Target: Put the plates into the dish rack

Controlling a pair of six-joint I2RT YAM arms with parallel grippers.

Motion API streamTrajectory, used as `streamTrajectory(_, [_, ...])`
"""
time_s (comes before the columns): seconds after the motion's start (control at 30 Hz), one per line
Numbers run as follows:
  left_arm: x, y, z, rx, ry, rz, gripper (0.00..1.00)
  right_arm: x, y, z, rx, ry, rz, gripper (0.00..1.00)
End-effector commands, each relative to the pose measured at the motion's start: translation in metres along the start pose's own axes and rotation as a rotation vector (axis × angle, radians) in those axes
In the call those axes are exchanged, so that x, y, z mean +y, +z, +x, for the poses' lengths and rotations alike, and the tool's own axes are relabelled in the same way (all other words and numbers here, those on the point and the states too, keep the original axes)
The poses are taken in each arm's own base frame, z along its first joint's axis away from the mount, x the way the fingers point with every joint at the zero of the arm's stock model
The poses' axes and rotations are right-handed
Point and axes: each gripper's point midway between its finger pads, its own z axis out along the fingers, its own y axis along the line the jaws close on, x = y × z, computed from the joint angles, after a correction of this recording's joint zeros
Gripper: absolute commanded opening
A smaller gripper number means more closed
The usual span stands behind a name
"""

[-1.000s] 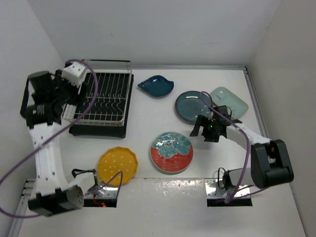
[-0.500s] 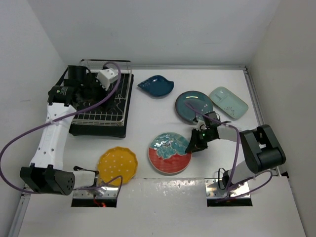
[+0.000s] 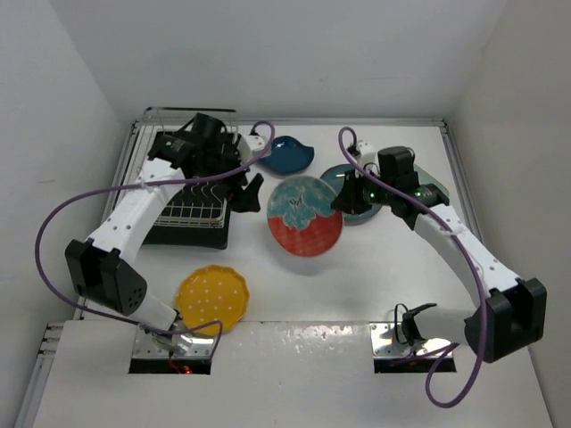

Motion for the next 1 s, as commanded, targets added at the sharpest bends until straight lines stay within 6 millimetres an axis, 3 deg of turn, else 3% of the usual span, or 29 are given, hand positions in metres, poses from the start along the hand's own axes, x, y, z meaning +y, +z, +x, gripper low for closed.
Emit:
streamTrajectory(0.0, [-0.015, 0.01, -0.033, -0.08, 0.072, 0.092, 0.99, 0.06, -0.032, -0.078, -0.234, -0.172, -0.195, 0.0])
streamTrajectory(0.13, [-0.001, 0.028, -0.044, -0.092, 0.044, 0.07, 0.99, 0.082, -0.04, -0.094, -0.266, -0.207, -0.293, 0.0])
streamTrajectory(0.23, [0.003, 0.027, -0.052, -0.109, 0.046, 0.062, 0.99, 0.088, -0.045, -0.102, -0.289, -0.234, -0.316, 0.0])
streamTrajectory(0.33, [0.004, 0.03, -0.051, -0.102, 0.04, 0.065, 0.92, 0.094, -0.049, -0.109, -0.327, -0.258, -0.343, 0.0])
streamTrajectory(0.4, [0.004, 0.032, -0.048, -0.096, 0.044, 0.068, 0.71, 0.095, -0.049, -0.109, -0.331, -0.257, -0.35, 0.0])
streamTrajectory(0.43, [0.002, 0.032, -0.049, -0.103, 0.045, 0.082, 0.55, 0.095, -0.049, -0.111, -0.342, -0.255, -0.351, 0.0])
streamTrajectory(0.47, [0.0, 0.032, -0.05, -0.108, 0.045, 0.093, 0.31, 0.094, -0.048, -0.113, -0.35, -0.248, -0.352, 0.0])
streamTrajectory(0.6, [-0.004, 0.029, -0.049, -0.121, 0.041, 0.124, 0.04, 0.09, -0.039, -0.117, -0.36, -0.226, -0.358, 0.0])
streamTrajectory(0.8, [-0.016, 0.022, -0.058, -0.161, 0.037, 0.197, 0.0, 0.083, -0.026, -0.122, -0.373, -0.196, -0.346, 0.0])
streamTrajectory(0.87, [-0.008, 0.012, -0.067, -0.179, 0.035, 0.158, 0.0, 0.073, -0.02, -0.125, -0.379, -0.163, -0.294, 0.02])
streamTrajectory(0.9, [-0.005, 0.008, -0.072, -0.183, 0.03, 0.136, 0.0, 0.069, -0.018, -0.126, -0.375, -0.155, -0.273, 0.12])
streamTrajectory(0.93, [0.011, -0.005, -0.081, -0.197, 0.021, 0.053, 0.0, 0.055, -0.013, -0.13, -0.381, -0.124, -0.202, 0.53])
streamTrajectory(0.97, [0.02, -0.014, -0.087, -0.21, 0.019, 0.008, 0.0, 0.052, -0.013, -0.135, -0.381, -0.109, -0.18, 0.76])
